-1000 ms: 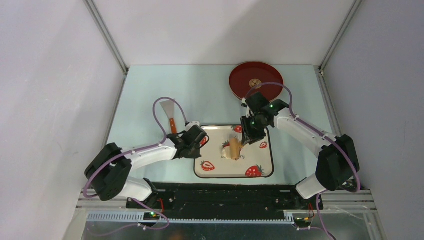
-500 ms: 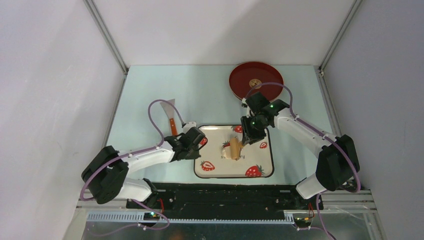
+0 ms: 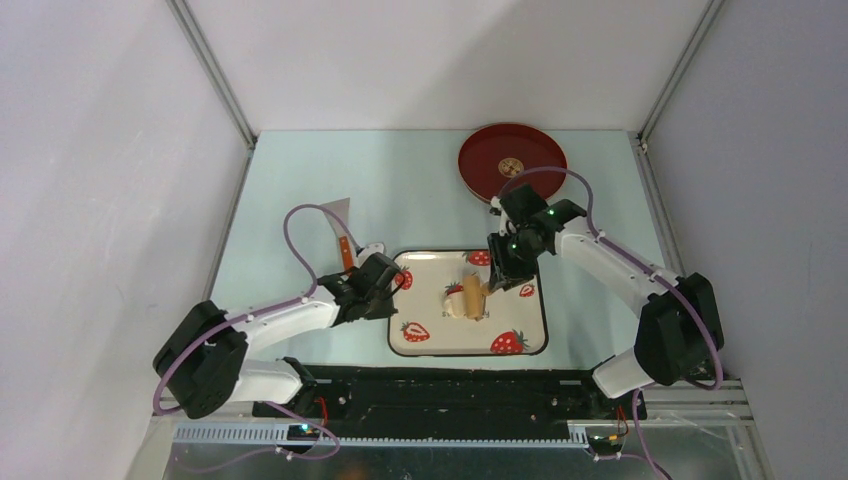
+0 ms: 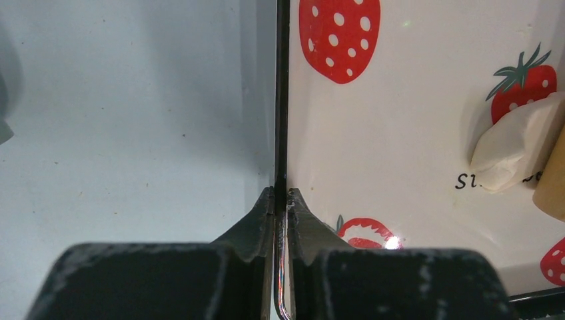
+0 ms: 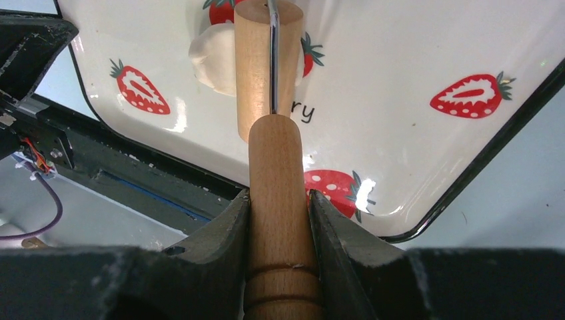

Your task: Roll out the dumpling wrappers from the dough

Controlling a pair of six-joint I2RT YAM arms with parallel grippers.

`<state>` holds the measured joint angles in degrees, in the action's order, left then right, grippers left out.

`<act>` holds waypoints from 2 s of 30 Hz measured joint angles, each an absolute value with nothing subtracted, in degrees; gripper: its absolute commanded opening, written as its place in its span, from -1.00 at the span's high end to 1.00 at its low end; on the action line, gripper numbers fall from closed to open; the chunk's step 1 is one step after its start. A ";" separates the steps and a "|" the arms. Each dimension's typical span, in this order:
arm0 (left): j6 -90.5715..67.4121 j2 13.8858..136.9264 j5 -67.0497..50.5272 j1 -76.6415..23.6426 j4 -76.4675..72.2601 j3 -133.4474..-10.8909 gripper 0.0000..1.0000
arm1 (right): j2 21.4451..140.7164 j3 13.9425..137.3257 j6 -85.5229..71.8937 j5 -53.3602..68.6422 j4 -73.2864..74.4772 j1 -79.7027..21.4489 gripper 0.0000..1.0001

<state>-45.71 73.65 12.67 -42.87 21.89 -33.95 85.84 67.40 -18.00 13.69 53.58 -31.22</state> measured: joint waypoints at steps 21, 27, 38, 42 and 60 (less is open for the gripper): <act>-44.97 73.17 11.90 -42.57 23.51 -34.24 0.95 | 82.83 66.83 -15.94 10.02 59.31 -26.35 1.00; -43.44 73.23 12.91 -42.28 26.70 -35.20 0.94 | 81.01 68.40 -14.70 8.67 62.74 -26.20 1.00; -42.35 75.11 14.70 -43.64 29.28 -37.28 0.94 | 84.66 79.26 -14.83 10.24 61.87 -30.96 1.00; -41.95 75.96 15.16 -44.21 29.93 -38.04 0.95 | 89.58 81.38 -15.22 10.39 61.21 -33.21 1.00; -41.95 76.55 15.92 -44.66 30.35 -38.48 0.95 | 95.48 81.58 -15.86 8.71 60.49 -34.63 1.00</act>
